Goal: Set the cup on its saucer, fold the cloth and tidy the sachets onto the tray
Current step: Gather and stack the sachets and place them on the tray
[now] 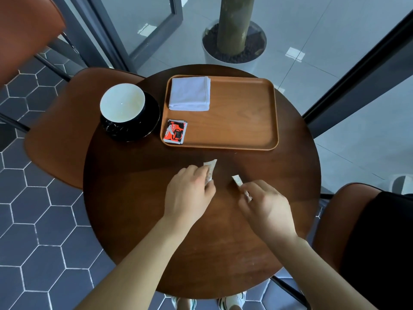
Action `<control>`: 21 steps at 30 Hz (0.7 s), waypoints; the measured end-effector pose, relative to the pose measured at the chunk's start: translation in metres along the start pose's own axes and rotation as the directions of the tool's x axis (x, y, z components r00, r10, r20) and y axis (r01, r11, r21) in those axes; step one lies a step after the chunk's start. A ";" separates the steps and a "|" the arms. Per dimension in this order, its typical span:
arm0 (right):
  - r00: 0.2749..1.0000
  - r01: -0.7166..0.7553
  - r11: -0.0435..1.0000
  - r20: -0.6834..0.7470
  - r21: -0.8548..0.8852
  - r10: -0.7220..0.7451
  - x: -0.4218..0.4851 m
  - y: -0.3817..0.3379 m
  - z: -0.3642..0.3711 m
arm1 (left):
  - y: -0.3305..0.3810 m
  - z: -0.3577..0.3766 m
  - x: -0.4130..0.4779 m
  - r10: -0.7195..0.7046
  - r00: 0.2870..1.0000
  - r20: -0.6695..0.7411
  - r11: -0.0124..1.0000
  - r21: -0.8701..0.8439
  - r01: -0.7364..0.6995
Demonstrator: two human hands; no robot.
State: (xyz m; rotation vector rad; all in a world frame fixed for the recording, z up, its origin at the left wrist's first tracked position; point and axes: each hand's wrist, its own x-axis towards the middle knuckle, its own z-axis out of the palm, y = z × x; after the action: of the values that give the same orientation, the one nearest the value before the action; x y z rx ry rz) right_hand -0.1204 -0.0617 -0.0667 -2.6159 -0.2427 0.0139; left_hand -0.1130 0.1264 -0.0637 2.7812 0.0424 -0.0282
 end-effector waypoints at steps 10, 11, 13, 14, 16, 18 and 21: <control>0.990 -0.126 0.981 -0.051 0.147 0.134 0.004 0.011 -0.006 | -0.019 0.000 0.000 -0.209 0.978 0.002 0.939 -0.279 0.201; 0.993 -0.098 0.987 -0.046 0.126 0.105 0.003 0.010 -0.006 | -0.020 -0.001 -0.002 -0.170 0.985 -0.014 0.950 -0.270 0.160; 0.999 -0.038 0.996 -0.029 0.077 0.040 0.001 0.008 -0.004 | -0.023 -0.001 -0.004 -0.116 0.992 -0.042 0.964 -0.247 0.102; 1.000 -0.011 0.998 -0.026 0.063 0.012 -0.001 0.007 -0.003 | -0.025 0.000 -0.005 -0.113 0.993 -0.046 0.961 -0.258 0.097; 0.999 -0.016 0.996 -0.030 0.093 0.019 -0.001 0.007 -0.002 | -0.030 0.001 -0.004 -0.180 0.984 -0.014 0.928 -0.335 0.165; 0.983 -0.173 0.958 -0.022 0.229 0.183 0.004 0.012 -0.004 | -0.034 0.001 -0.003 -0.235 0.972 0.016 0.907 -0.356 0.225; 0.926 -0.370 0.882 0.037 0.292 0.376 0.011 0.026 -0.004 | -0.040 -0.003 -0.002 -0.164 0.985 -0.048 0.973 -0.170 0.154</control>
State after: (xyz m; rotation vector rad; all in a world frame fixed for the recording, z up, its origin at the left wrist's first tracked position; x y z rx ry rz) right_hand -0.1048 -0.0837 -0.0758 -2.3225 0.2585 0.1453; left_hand -0.1165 0.1646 -0.0753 2.6046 0.2714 0.0197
